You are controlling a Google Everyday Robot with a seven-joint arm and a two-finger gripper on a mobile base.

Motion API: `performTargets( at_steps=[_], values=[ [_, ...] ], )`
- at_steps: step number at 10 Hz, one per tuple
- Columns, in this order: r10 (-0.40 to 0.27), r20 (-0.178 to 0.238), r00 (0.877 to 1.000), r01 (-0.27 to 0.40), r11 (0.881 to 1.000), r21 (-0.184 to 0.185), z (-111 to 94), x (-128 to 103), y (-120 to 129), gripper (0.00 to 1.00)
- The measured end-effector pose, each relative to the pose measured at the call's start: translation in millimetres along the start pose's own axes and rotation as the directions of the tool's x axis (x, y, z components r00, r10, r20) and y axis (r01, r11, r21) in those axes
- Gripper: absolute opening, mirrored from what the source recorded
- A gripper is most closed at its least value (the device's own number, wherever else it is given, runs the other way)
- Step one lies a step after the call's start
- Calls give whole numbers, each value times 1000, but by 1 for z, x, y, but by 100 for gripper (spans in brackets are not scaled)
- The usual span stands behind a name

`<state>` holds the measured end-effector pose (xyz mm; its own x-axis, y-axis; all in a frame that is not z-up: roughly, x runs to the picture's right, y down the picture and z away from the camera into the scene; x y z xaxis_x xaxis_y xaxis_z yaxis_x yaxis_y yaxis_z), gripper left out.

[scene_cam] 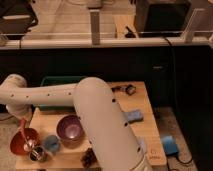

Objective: Place pepper in red bowl

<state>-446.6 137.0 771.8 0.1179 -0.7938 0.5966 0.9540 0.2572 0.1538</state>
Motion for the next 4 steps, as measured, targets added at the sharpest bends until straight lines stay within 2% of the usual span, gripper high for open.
performTargets(
  at_steps=[2, 4],
  values=[
    [2, -32, 999, -2, 1000, 2, -5, 0, 9, 75],
    [4, -57, 998, -4, 1000, 5, -13, 2, 16, 80]
  ],
)
